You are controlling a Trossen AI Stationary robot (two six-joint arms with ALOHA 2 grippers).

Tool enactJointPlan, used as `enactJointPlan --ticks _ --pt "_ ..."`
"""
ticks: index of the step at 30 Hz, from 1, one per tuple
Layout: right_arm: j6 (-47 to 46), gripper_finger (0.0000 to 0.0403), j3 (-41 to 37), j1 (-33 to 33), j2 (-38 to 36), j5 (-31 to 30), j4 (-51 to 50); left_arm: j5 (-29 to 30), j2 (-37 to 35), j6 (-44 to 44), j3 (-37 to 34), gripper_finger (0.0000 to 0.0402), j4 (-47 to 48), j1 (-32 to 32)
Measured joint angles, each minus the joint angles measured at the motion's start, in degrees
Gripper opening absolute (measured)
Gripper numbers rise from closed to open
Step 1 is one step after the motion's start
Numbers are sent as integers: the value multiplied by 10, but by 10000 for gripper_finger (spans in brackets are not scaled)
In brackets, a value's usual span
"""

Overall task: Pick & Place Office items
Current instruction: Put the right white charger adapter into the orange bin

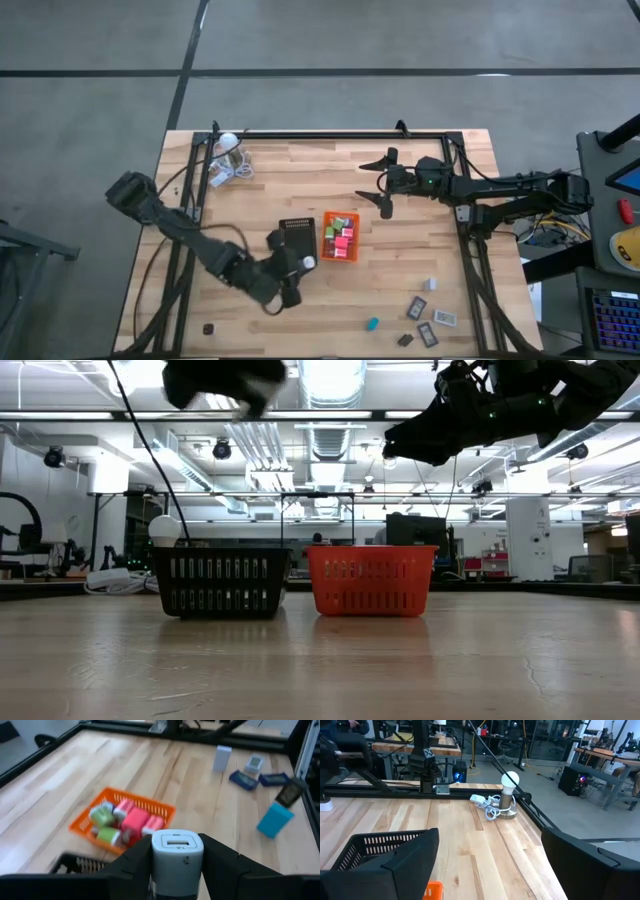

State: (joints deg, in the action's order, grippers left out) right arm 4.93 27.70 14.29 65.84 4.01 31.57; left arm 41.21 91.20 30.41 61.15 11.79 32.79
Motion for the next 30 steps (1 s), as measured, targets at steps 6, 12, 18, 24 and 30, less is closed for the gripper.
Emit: enactJointPlan --ticks 6,12,18,24,30 --pt "0 343 0 0 0 0 0 -118 0 -123 -66 149 -191 -83" --pt "0 343 0 0 -1 0 0 -290 4 -163 -120 149 -330 -173" --pt "0 350 0 0 -1 0 0 -332 57 -205 -131 149 -415 -212" --pt "0 344 0 0 -1 0 0 -333 119 -232 -125 149 -496 -232" --pt "0 342 0 0 -1 0 0 -333 177 -225 -95 149 -517 -266"
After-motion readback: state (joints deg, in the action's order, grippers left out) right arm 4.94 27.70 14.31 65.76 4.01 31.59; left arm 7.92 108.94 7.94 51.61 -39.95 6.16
